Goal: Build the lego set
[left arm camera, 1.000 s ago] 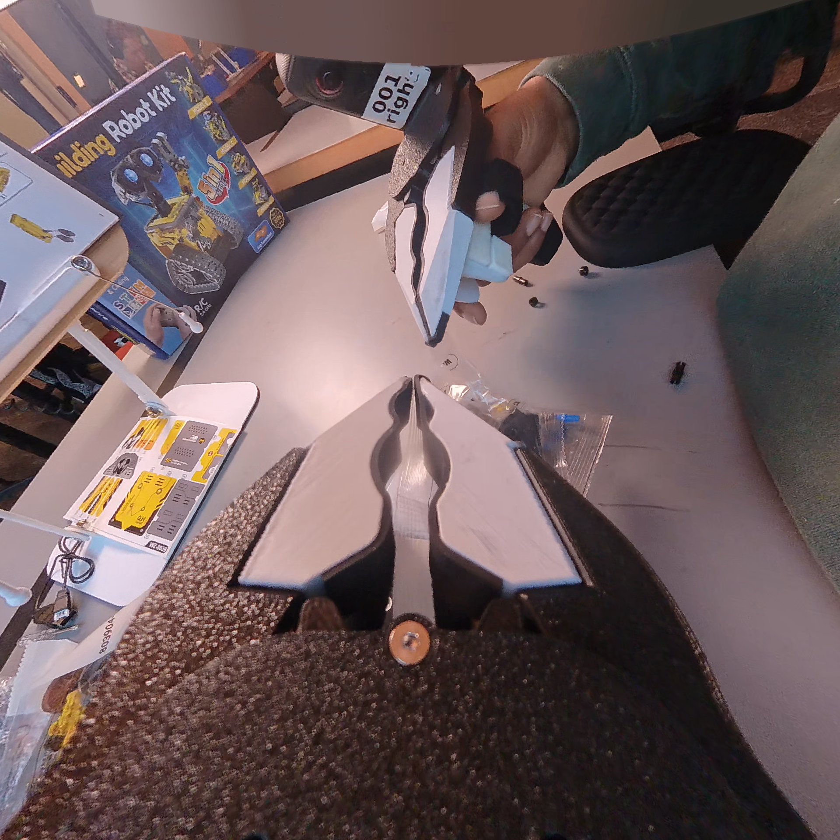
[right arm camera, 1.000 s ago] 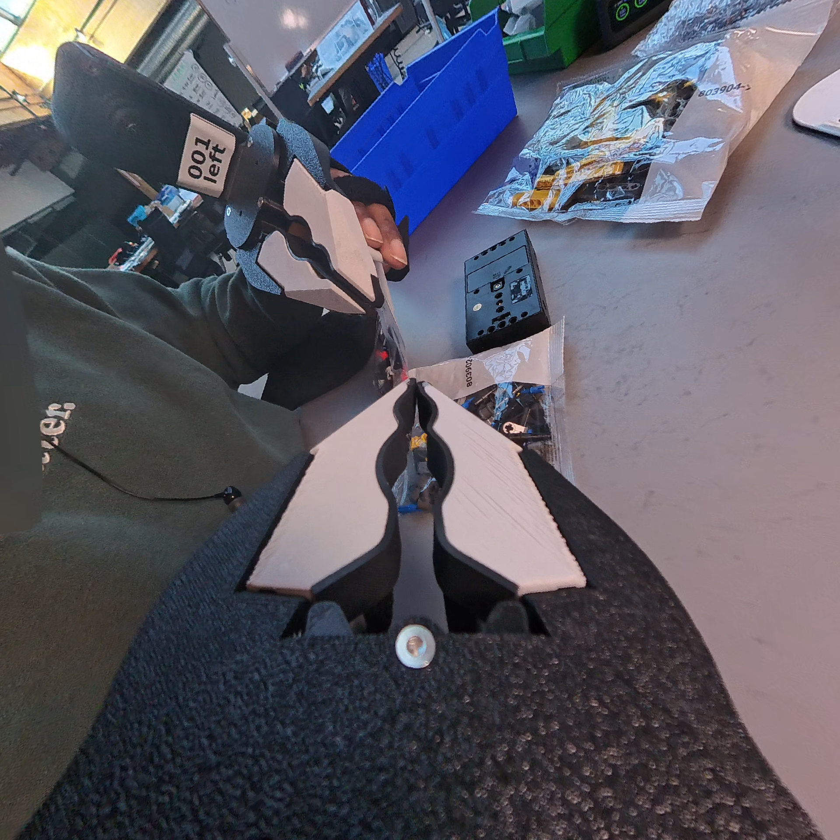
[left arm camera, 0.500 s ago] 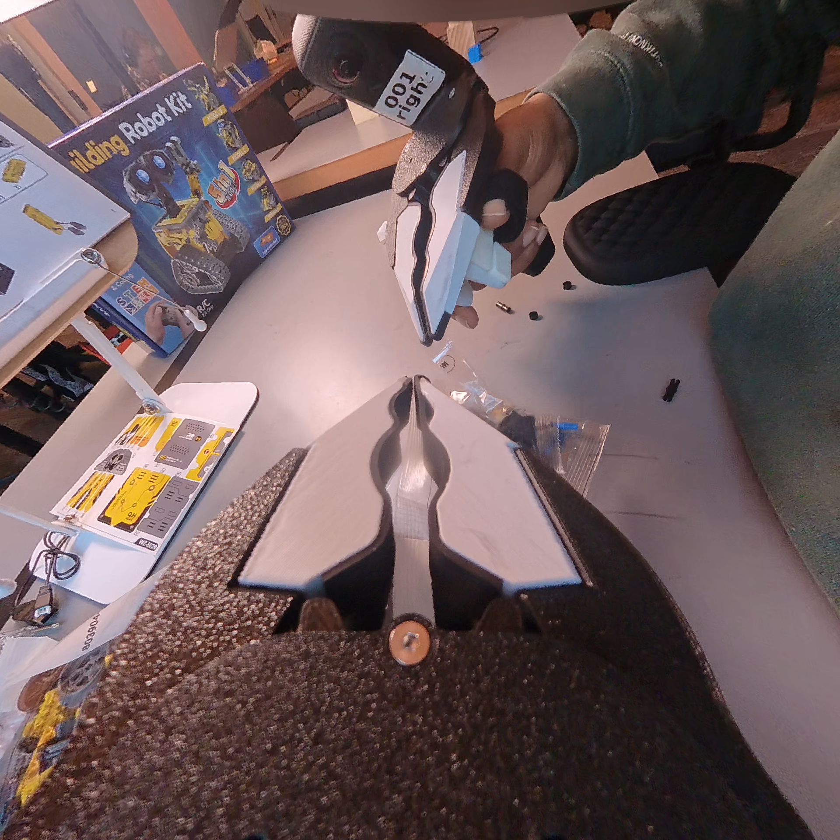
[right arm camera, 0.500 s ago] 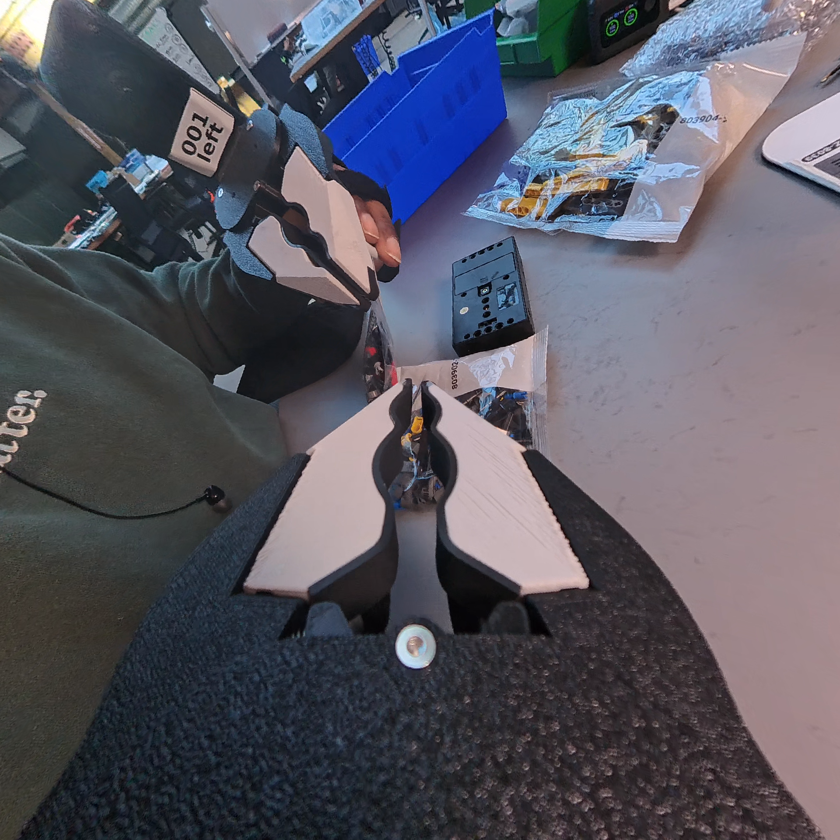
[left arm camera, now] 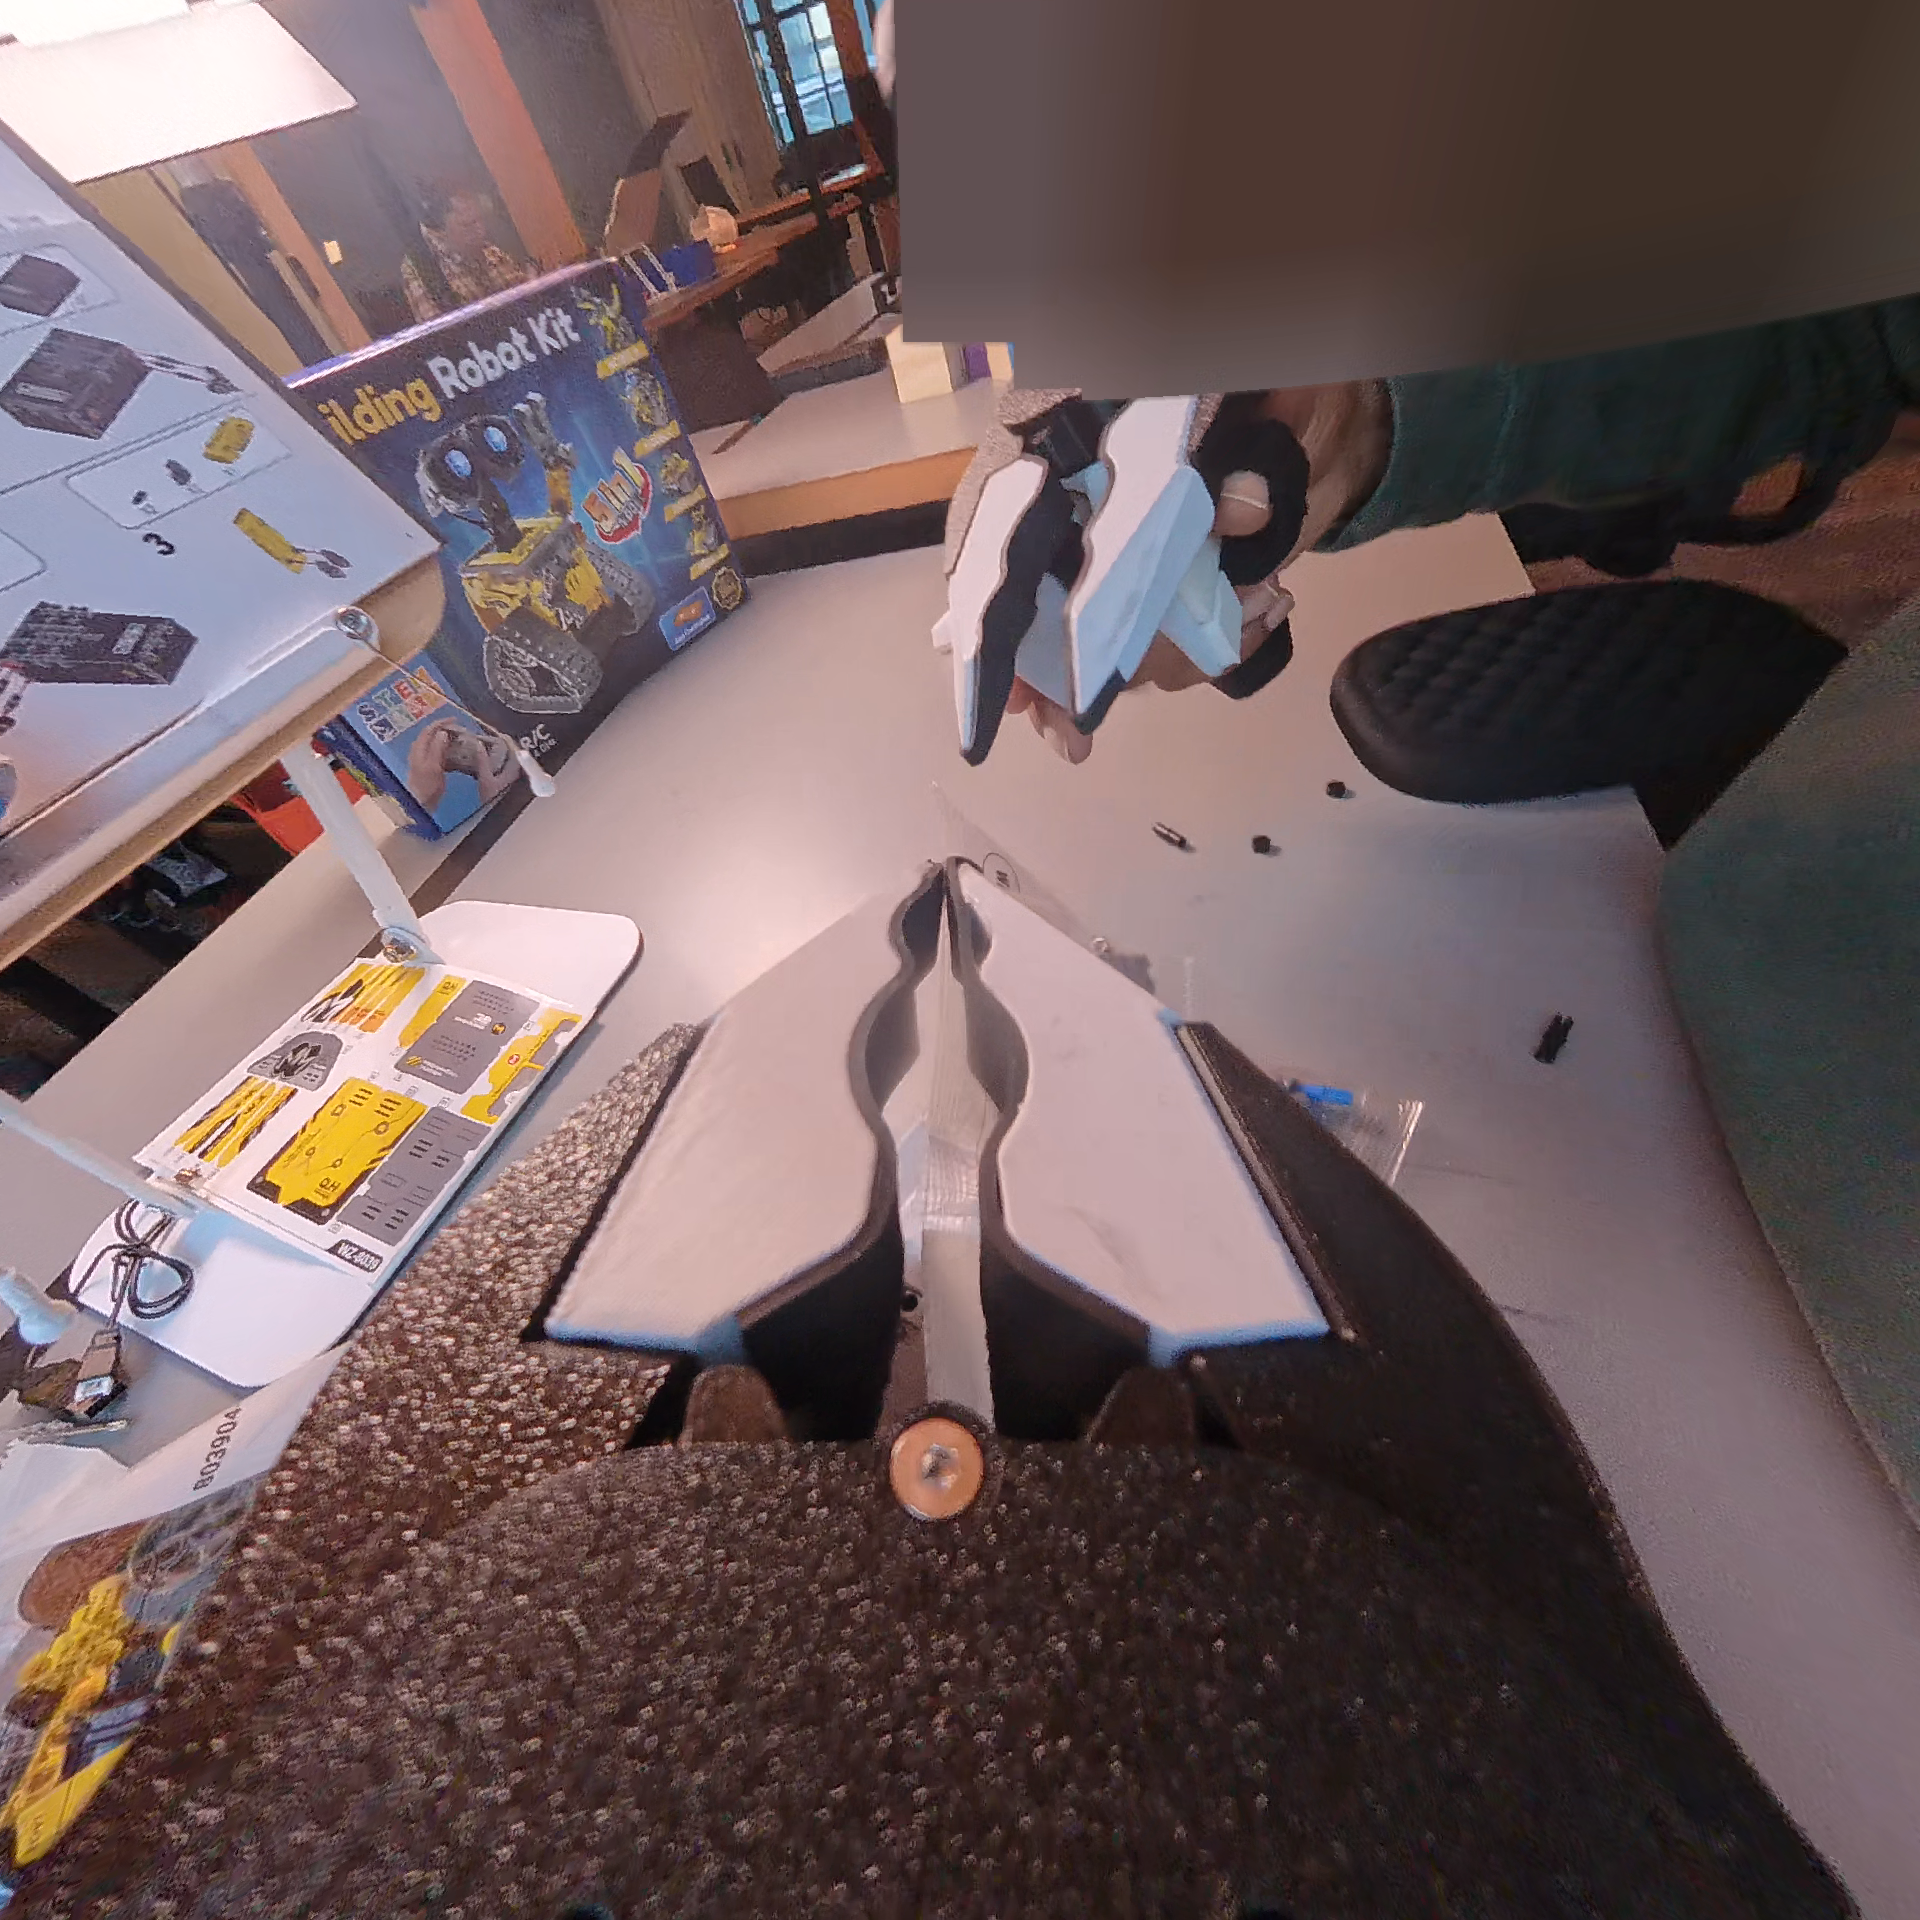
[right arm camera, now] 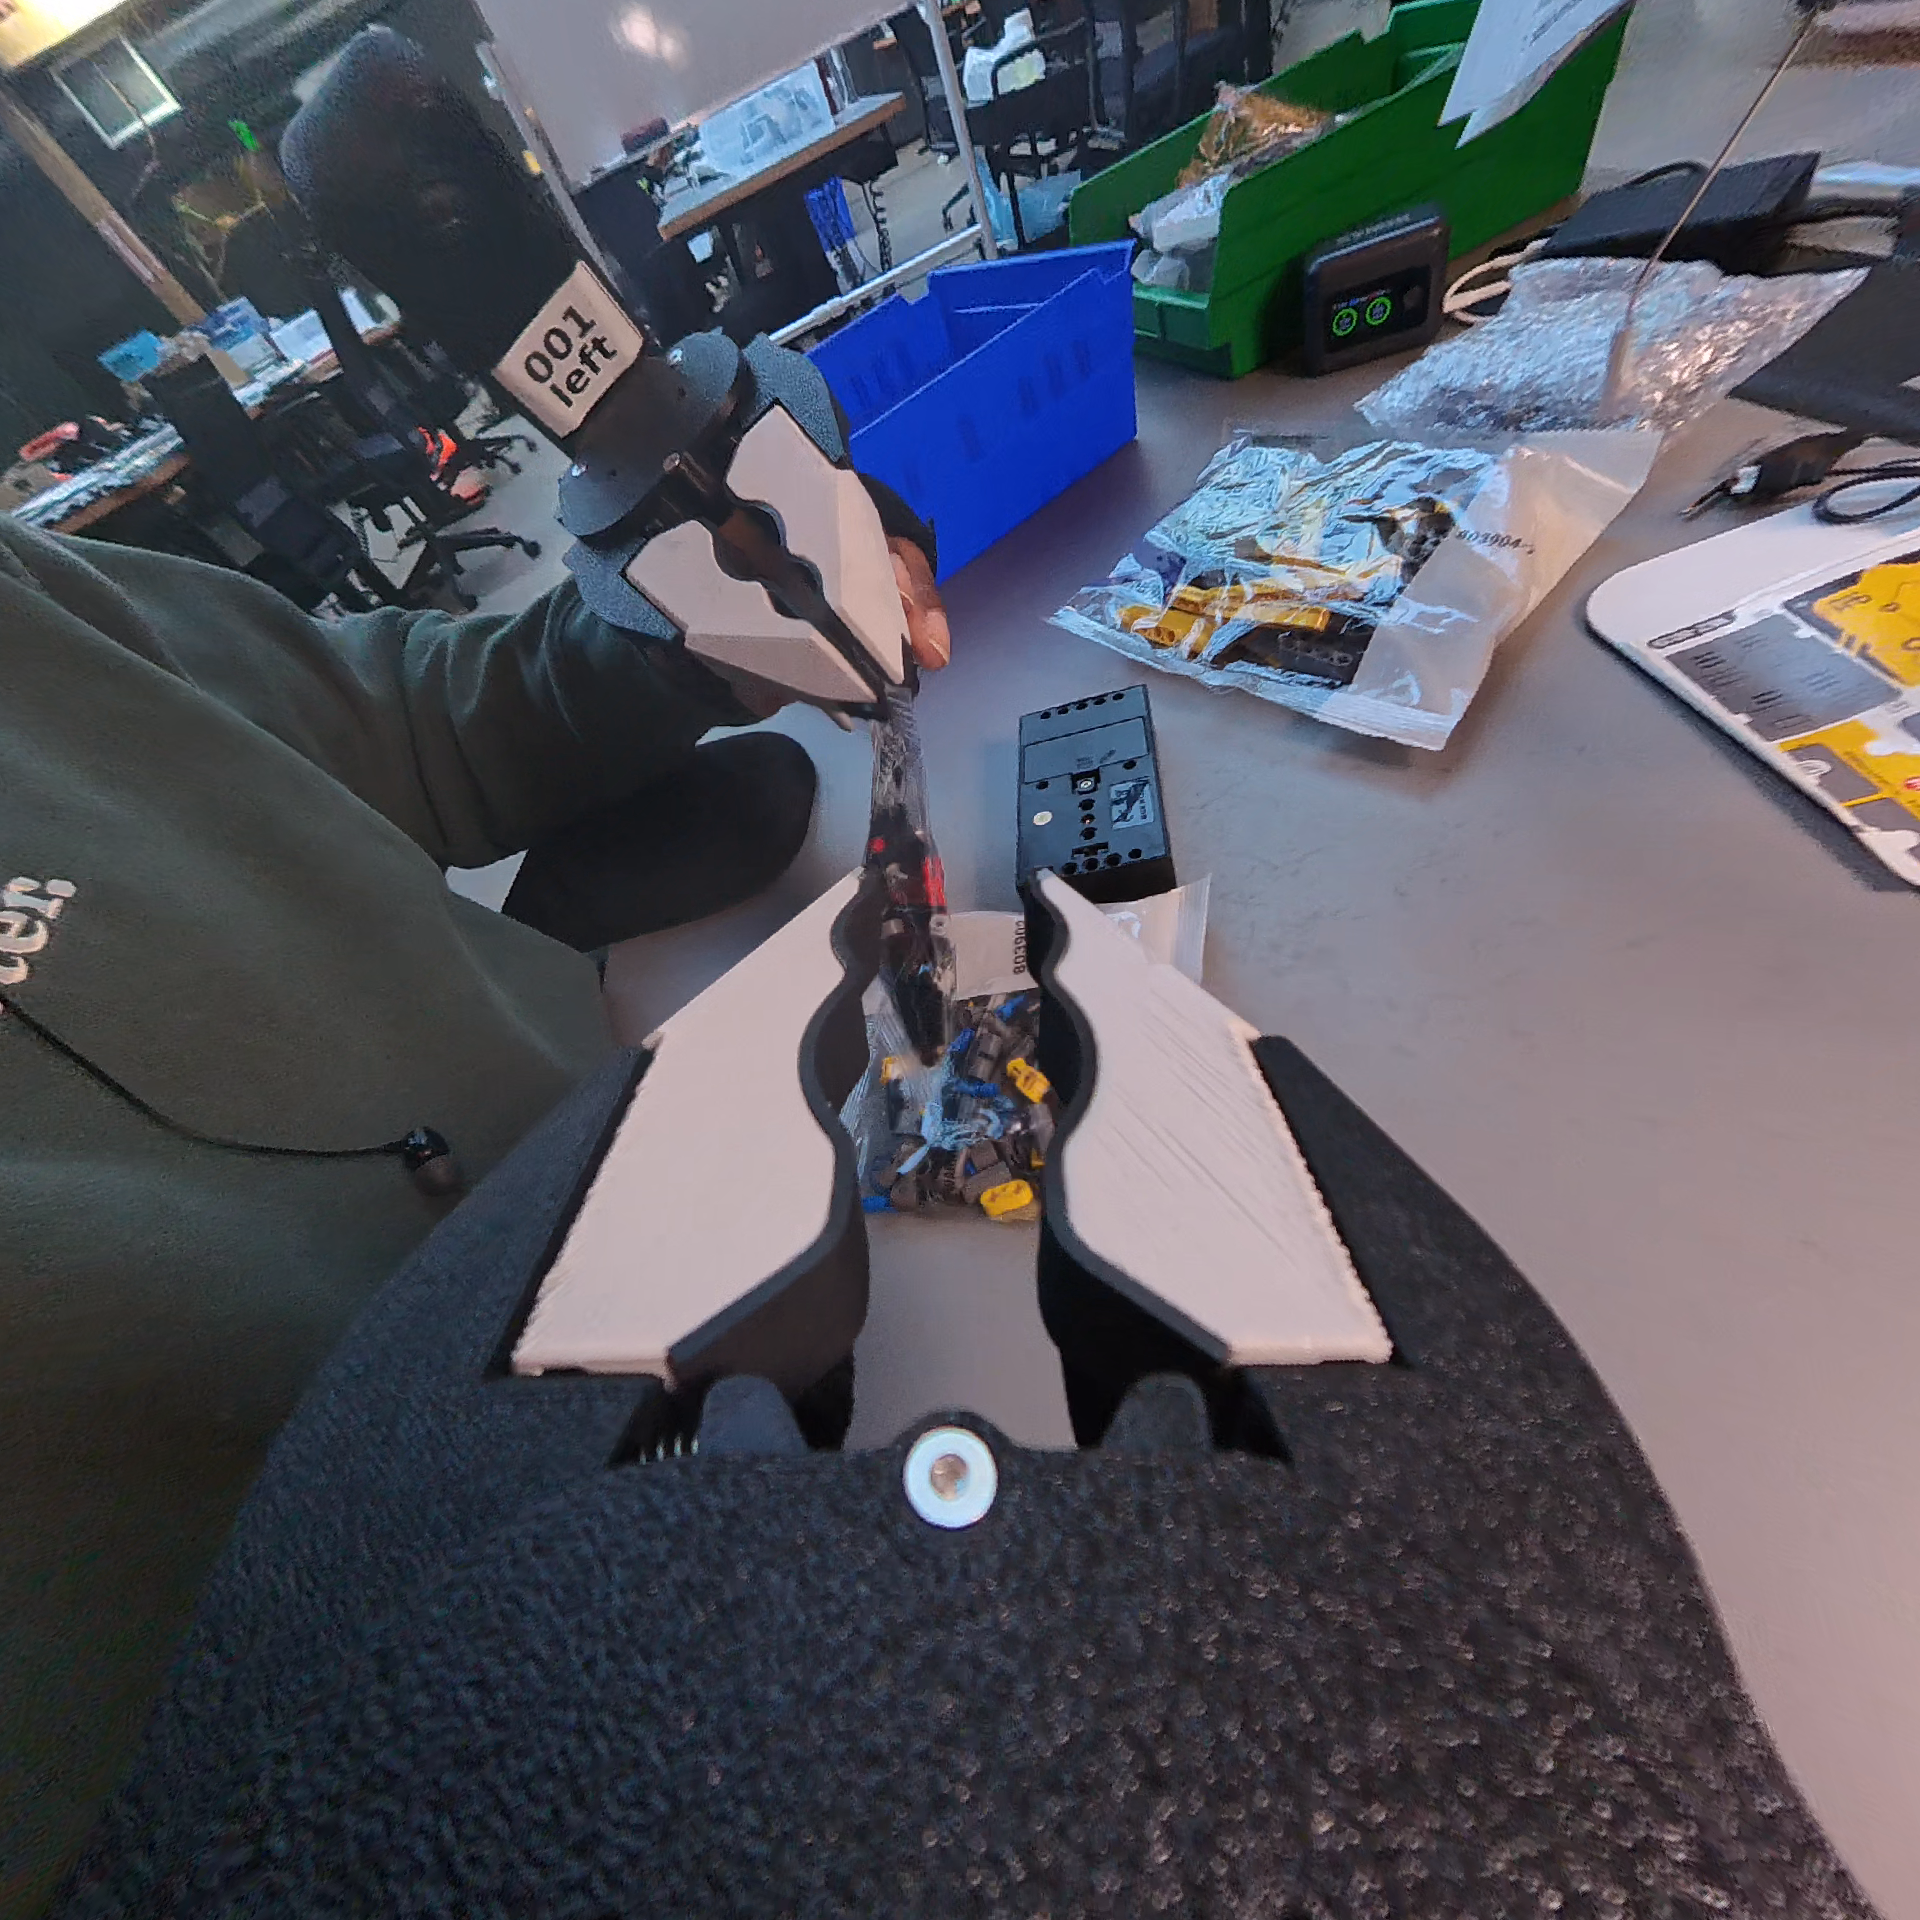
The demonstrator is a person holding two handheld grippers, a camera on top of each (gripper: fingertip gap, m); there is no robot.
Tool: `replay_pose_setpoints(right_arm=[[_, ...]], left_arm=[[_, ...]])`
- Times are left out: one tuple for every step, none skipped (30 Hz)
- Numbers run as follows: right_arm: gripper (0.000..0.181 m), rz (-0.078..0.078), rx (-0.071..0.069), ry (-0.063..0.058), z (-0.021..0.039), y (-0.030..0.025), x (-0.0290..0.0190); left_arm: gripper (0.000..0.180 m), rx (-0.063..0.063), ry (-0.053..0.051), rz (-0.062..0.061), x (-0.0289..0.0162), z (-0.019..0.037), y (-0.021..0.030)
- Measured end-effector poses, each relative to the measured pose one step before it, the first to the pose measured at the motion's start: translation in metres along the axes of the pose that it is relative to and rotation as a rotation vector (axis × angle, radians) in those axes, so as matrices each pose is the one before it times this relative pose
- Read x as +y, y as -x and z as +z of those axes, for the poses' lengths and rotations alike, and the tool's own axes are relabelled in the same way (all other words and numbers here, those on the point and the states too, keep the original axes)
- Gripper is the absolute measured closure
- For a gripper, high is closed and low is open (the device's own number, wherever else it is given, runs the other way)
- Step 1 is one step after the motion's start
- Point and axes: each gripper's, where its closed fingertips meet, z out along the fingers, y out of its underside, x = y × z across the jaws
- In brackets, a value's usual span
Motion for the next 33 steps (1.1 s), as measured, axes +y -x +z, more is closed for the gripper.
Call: replay_pose_setpoints(right_arm=[[0.154, -0.0117, 0.0178, -0.0005, -0.00420, -0.00243, -0.00211], [0.152, -0.0118, 0.0183, 0.0070, -0.00360, -0.00271, -0.00015], [0.150, -0.0155, 0.0182, 0.0127, -0.00260, -0.00289, 0.00155], [0.148, -0.0205, 0.0158, 0.0196, -0.00098, -0.00278, 0.00347], [0.145, -0.0214, 0.0165, 0.0267, 0.00061, -0.00361, 0.00498], [0.141, -0.0235, 0.0227, 0.0264, 0.00234, -0.00536, 0.00527], [0.137, -0.0300, 0.0338, 0.0307, 0.00339, -0.00794, 0.00562], [0.131, -0.0375, 0.0307, 0.0248, 0.00389, -0.00787, 0.00396], [0.129, -0.0281, 0.0123, 0.0144, 0.00390, -0.00555, 0.00176], [0.128, -0.0114, 0.0018, 0.0080, 0.00395, -0.00439, 0.00007], [0.132, -0.0031, -0.0174, -0.0036, 0.00358, -0.00110, -0.00215], [0.145, -0.0049, -0.0200, -0.0153, 0.00256, 0.00031, -0.00430], [0.162, -0.0113, -0.0016, -0.0144, 0.00159, -0.00202, -0.00451], [0.169, -0.0068, 0.0022, -0.0039, 0.00096, -0.00331, -0.00279], [0.172, 0.0123, -0.0047, -0.0020, 0.00041, -0.00327, -0.00192], [0.173, 0.0230, -0.0150, -0.0050, -0.00002, -0.00232, -0.00137], [0.173, 0.0253, -0.0172, -0.0010, 0.00005, -0.00204, 0.00004], [0.173, 0.0254, -0.0153, 0.0071, 0.00041, -0.00230, 0.00207], [0.174, 0.0314, -0.0172, 0.0052, 0.00060, -0.00227, 0.00245], [0.174, 0.0471, -0.0205, 0.0073, 0.00093, -0.00259, 0.00319], [0.174, 0.0532, -0.0173, 0.0118, 0.00131, -0.00409, 0.00428], [0.177, 0.0457, -0.0086, 0.0135, 0.00123, -0.00576, 0.00472], [0.177, 0.0380, -0.0025, 0.0120, 0.00111, -0.00669, 0.00466], [0.177, 0.0378, 0.0003, 0.0127, 0.00082, -0.00709, 0.00433], [0.177, 0.0361, -0.0027, 0.0075, 0.00028, -0.00632, 0.00292], [0.178, 0.0360, 0.0006, 0.0067, 0.00002, -0.00628, 0.00210], [0.177, 0.0304, 0.0095, 0.0104, 0.00017, -0.00713, 0.00216], [0.176, 0.0207, 0.0206, 0.0160, 0.00053, -0.00818, 0.00276], [0.173, 0.0161, 0.0351, 0.0234, 0.00075, -0.00982, 0.00361], [0.169, 0.0177, 0.0470, 0.0270, 0.00083, -0.01136, 0.00404], [0.167, 0.0110, 0.0397, 0.0211, 0.00083, -0.00964, 0.00323], [0.163, 0.0058, 0.0296, 0.0154, 0.00024, -0.00725, 0.00237], [0.159, -0.0004, 0.0344, 0.0160, -0.00026, -0.00700, 0.00227]], left_arm=[[0.180, -0.0037, -0.0127, -0.0234, -0.00451, 0.00093, 0.00552], [0.180, 0.0001, -0.0080, -0.0252, -0.00425, 0.00175, 0.00569], [0.180, 0.0016, -0.0091, -0.0221, -0.00435, 0.00233, 0.00571], [0.180, 0.0065, -0.0160, -0.0174, -0.00485, 0.00281, 0.00475], [0.180, 0.0152, -0.0204, -0.0157, -0.00523, 0.00308, 0.00319], [0.180, 0.0173, -0.0181, -0.0152, -0.00454, 0.00360, 0.00250], [0.180, 0.0152, -0.0134, -0.0116, -0.00363, 0.00403, 0.00232], [0.180, 0.0147, -0.0121, -0.0074, -0.00342, 0.00424, 0.00173], [0.180, 0.0135, -0.0125, -0.0070, -0.00332, 0.00409, 0.00116], [0.180, 0.0097, -0.0102, -0.0089, -0.00292, 0.00401, 0.00138], [0.180, 0.0060, -0.0077, -0.0088, -0.00228, 0.00362, 0.00144], [0.180, 0.0032, -0.0048, -0.0070, -0.00155, 0.00297, 0.00168], [0.180, -0.0018, -0.0003, -0.0065, -0.00035, 0.00193, 0.00238], [0.180, -0.0096, 0.0025, -0.0059, 0.00044, 0.00056, 0.00341], [0.180, -0.0128, 0.0009, -0.0057, 0.00034, -0.00085, 0.00372], [0.180, -0.0113, 0.0023, -0.0069, 0.00062, -0.00184, 0.00344], [0.179, -0.0131, 0.0112, -0.0071, 0.00201, -0.00207, 0.00362], [0.179, -0.0185, 0.0214, -0.0068, 0.00403, -0.00193, 0.00435], [0.175, -0.0257, 0.0259, -0.0078, 0.00524, -0.00207, 0.00534], [0.173, -0.0255, 0.0199, -0.0063, 0.00489, -0.00230, 0.00471], [0.171, -0.0201, 0.0142, -0.0044, 0.00427, -0.00285, 0.00337], [0.168, -0.0242, 0.0147, -0.0027, 0.00451, -0.00327, 0.00357], [0.165, -0.0301, 0.0147, 0.0013, 0.00445, -0.00396, 0.00399], [0.162, -0.0262, 0.0105, 0.0044, 0.00323, -0.00494, 0.00283], [0.161, -0.0193, 0.0042, 0.0067, 0.00165, -0.00597, 0.00090], [0.160, -0.0182, 0.0026, 0.0085, 0.00099, -0.00693, 0.00007], [0.159, -0.0207, 0.0067, 0.0095, 0.00115, -0.00753, 0.00002], [0.159, -0.0210, 0.0113, 0.0099, 0.00179, -0.00804, -0.00032], [0.157, -0.0203, 0.0130, 0.0089, 0.00204, -0.00866, -0.00062], [0.156, -0.0211, 0.0113, 0.0070, 0.00183, -0.00931, -0.00054], [0.156, -0.0206, 0.0090, 0.0040, 0.00171, -0.00974, -0.00075], [0.155, -0.0192, 0.0078, -0.0003, 0.00171, -0.01024, -0.00077], [0.155, -0.0210, 0.0065, -0.0039, 0.00151, -0.01060, -0.00054]])
